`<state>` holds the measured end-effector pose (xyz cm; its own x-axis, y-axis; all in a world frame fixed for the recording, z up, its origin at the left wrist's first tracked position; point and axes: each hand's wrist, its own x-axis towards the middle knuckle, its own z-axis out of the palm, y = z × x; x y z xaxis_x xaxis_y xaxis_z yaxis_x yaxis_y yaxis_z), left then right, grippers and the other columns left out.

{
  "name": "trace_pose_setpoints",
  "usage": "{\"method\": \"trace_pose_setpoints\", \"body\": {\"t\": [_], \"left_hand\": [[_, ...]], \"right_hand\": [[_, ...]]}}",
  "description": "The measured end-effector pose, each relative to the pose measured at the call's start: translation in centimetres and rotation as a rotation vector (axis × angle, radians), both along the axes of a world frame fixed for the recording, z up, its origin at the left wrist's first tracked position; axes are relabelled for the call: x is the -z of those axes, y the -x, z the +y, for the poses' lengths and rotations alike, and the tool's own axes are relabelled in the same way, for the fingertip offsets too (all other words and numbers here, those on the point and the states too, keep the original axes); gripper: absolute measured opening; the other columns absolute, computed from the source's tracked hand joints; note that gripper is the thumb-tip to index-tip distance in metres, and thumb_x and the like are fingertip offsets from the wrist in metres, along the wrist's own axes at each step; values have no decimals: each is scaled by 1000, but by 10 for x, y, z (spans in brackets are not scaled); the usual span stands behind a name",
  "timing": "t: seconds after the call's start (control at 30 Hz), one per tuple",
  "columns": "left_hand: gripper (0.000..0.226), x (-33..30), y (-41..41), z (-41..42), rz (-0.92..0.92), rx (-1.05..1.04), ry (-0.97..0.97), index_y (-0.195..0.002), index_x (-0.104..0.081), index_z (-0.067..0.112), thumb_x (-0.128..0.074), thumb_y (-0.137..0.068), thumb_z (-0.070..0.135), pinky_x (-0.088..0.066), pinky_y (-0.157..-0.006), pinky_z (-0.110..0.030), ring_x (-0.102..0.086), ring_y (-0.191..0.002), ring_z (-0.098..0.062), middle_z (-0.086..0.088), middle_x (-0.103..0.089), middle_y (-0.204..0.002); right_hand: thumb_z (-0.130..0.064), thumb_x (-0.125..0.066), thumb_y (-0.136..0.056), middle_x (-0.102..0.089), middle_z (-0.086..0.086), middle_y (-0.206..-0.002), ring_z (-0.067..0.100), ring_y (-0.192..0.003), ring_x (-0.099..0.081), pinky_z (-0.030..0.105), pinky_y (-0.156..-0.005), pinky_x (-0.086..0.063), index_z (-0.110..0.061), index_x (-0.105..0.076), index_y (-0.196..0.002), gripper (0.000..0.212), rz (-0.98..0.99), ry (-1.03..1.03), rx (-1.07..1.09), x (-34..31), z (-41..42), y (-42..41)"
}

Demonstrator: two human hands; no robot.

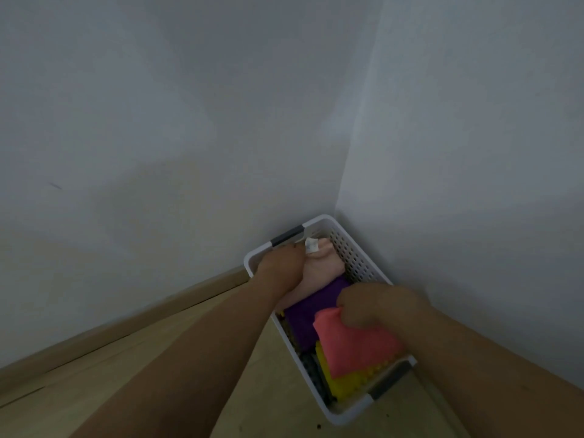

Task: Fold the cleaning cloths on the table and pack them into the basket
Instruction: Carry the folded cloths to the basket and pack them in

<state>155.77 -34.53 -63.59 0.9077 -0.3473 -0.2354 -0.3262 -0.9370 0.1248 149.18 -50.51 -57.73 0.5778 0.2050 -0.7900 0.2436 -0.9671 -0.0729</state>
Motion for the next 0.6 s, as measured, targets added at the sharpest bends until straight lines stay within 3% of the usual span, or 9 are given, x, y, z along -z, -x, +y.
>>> {"method": "trace_pose_setpoints", "body": {"t": [0.2,0.33,0.6], "left_hand": [[46,-28,22,34,-53,43,111,-137,-44,12,-42,-91,9,-43,-89,-36,-48,-117,-28,-12,-49,-131],[43,-43,45,64,-134,77,81,-132,-48,8,-35,-91,11,-42,-83,-35,-50,-112,-30,-15,-51,-129],[41,-55,57,88,-107,28,70,-134,-46,9,-46,-93,14,-45,-87,-40,-49,-111,-31,-13,-51,-125]], "right_hand": [[-21,-38,-96,-59,12,-123,22,-100,-55,31,-86,-43,-11,-59,-108,26,-71,-39,-17,-15,15,-5],[-23,-37,-97,-52,12,-135,26,-118,-51,36,-102,-42,-10,-53,-130,39,-89,-28,-11,-13,27,-10],[-23,-35,-98,-48,13,-140,27,-124,-49,34,-103,-39,-8,-48,-135,42,-108,-24,-70,0,47,-17]]}}
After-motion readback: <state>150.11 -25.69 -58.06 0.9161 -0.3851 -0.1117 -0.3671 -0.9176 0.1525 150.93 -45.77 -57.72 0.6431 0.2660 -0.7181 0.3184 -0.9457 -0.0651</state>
